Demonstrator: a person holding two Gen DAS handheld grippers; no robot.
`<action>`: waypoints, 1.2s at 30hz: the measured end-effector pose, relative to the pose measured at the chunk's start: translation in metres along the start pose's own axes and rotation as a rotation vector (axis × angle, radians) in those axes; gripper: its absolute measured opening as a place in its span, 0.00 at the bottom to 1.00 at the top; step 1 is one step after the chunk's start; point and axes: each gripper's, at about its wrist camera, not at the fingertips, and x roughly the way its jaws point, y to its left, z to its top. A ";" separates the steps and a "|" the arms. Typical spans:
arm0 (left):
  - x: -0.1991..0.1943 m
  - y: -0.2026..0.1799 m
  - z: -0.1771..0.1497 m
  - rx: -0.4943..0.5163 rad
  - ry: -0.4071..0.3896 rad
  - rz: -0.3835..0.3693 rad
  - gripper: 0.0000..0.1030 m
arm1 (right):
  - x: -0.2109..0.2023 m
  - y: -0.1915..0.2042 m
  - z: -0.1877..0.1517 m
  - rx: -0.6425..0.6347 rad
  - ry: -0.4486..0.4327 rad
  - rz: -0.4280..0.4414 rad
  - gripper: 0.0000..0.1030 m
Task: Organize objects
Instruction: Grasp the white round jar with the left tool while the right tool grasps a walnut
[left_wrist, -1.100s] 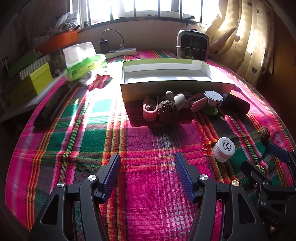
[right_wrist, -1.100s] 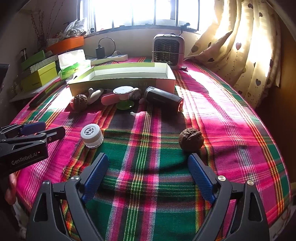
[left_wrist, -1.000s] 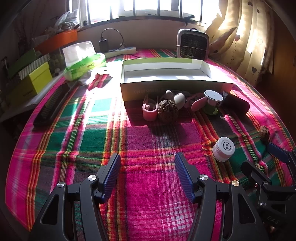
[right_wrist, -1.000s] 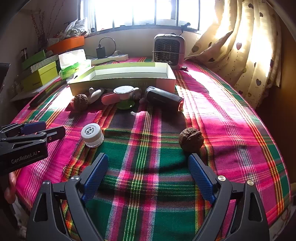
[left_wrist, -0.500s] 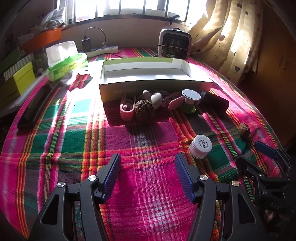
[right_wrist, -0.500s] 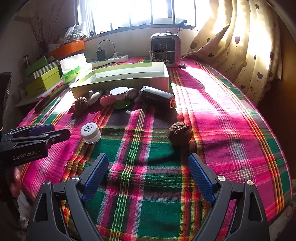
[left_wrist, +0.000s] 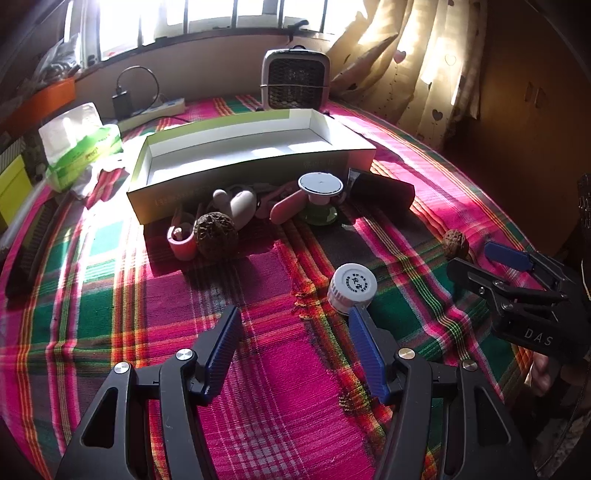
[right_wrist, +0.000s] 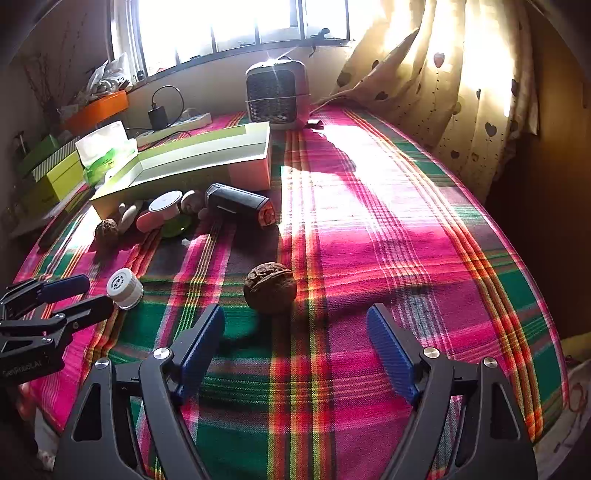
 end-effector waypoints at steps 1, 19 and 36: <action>0.000 -0.002 0.000 0.006 0.002 -0.002 0.57 | 0.001 0.001 0.001 -0.010 0.004 0.000 0.75; 0.016 -0.018 0.014 0.092 -0.014 -0.025 0.55 | 0.012 0.005 0.010 -0.071 0.008 -0.030 0.59; 0.015 -0.011 0.015 0.069 -0.025 -0.006 0.24 | 0.011 0.015 0.008 -0.098 -0.010 -0.008 0.31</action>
